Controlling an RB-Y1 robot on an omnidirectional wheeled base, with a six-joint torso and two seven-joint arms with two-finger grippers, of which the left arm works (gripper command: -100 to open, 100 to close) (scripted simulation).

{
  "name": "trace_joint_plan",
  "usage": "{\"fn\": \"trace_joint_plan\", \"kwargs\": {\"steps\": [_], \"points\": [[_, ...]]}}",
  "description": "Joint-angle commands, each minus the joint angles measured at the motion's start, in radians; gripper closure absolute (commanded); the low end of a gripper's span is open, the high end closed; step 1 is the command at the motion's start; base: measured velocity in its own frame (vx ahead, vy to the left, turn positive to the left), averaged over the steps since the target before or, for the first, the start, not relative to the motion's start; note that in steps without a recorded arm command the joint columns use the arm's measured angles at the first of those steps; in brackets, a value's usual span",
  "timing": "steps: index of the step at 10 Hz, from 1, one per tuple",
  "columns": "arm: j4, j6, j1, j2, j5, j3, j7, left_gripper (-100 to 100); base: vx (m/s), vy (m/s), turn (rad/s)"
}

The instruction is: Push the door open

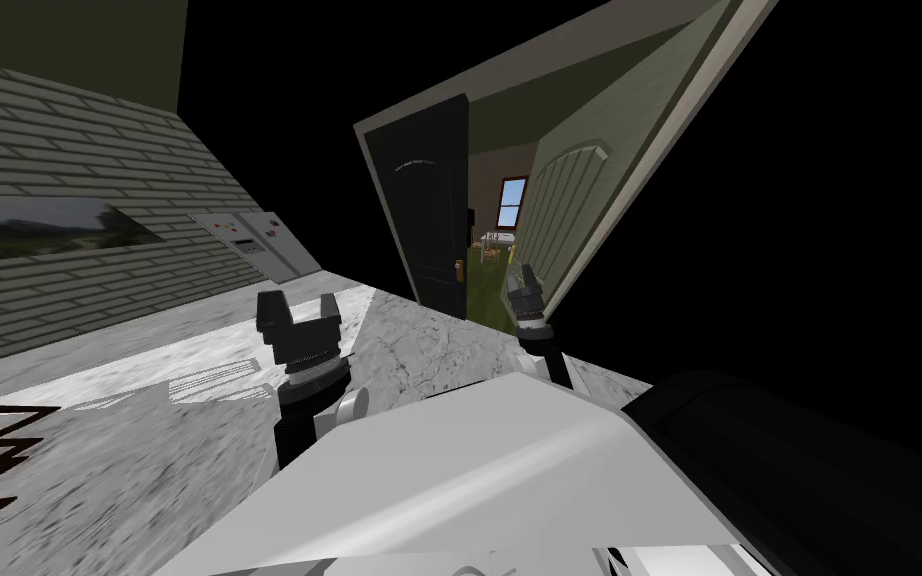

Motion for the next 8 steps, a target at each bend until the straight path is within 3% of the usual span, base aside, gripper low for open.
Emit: {"fn": "trace_joint_plan", "kwargs": {"steps": [1, 7, 8], "points": [[0.033, 0.009, -0.017, 0.007, -0.002, -0.011, 0.008, -100, -0.007, 0.049, -0.070], [0.144, 0.040, -0.072, 0.024, -0.009, -0.048, 0.036, -100, 0.149, -0.017, -0.044], [0.181, 0.050, -0.091, 0.029, -0.011, -0.060, 0.045, -100, 0.128, 0.000, -0.069]]}}
